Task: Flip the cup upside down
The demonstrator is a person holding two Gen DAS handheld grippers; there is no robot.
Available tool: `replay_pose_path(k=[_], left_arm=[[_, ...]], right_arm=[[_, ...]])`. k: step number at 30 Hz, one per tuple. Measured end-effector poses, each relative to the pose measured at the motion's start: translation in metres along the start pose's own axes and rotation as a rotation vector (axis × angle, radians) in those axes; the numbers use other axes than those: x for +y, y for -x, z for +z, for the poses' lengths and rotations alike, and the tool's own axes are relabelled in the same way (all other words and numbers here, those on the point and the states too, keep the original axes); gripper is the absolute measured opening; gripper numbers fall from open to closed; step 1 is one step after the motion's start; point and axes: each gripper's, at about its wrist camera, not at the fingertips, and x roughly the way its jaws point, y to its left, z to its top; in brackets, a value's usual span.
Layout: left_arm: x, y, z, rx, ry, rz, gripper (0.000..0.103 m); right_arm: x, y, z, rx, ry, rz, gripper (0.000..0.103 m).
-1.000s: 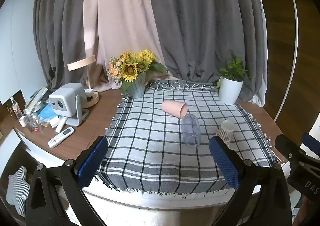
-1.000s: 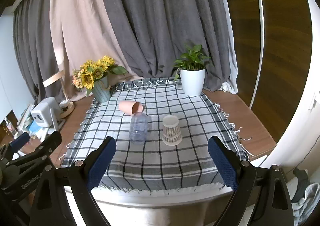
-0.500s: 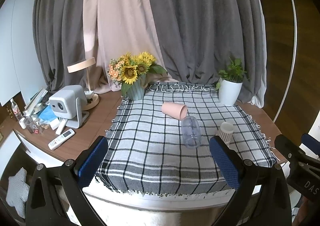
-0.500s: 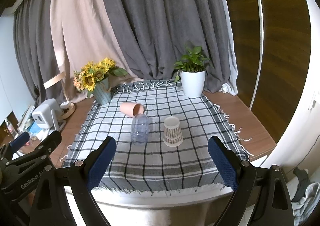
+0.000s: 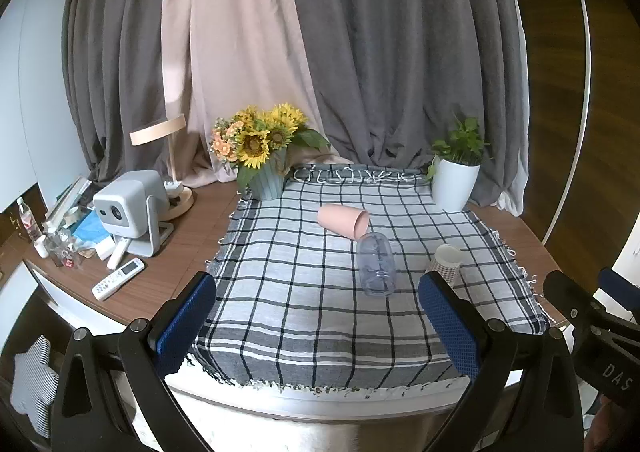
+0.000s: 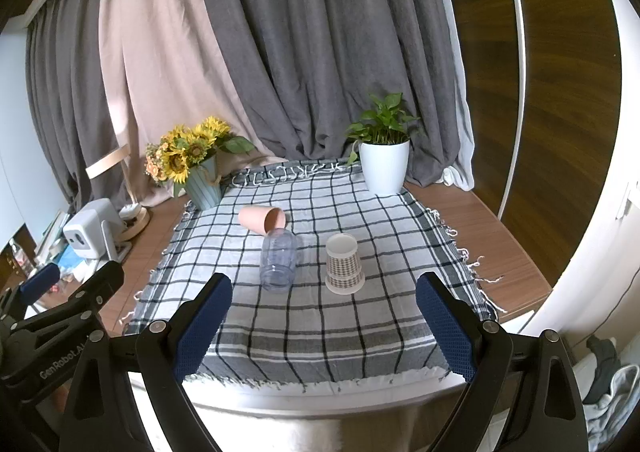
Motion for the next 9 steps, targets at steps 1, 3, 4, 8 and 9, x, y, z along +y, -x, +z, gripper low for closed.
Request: replay_pose_path(k=[1,3,4,8,9], left_arm=[[-0.0005,-0.0004,0.0004,0.001,0.000,0.000,0.103],[-0.0006,-0.0002,0.0004,0.001,-0.002,-0.002,0.103],[-0.0008,-0.0008,0.0005,0.002,-0.003,-0.002,0.103],[-0.0014,-0.0018,-0.0002,0.006,-0.002,-0.004,0.103],[-0.0017,-0.0022,0.0000,0.008,-0.002,-0.003,0.103]], right_arm=[[-0.0004,0.0000,0.0000,0.002,0.001,0.001,0.093],[-0.0009,0.0001,0.0001,0.003,0.000,0.000,0.093],[-0.0009,0.0001,0.0001,0.003,0.000,0.000,0.093],[-0.0009,0.0000,0.0000,0.004,-0.001,-0.001,0.093],[-0.0016,-0.0001,-0.0001,0.004,-0.003,-0.002,0.093]])
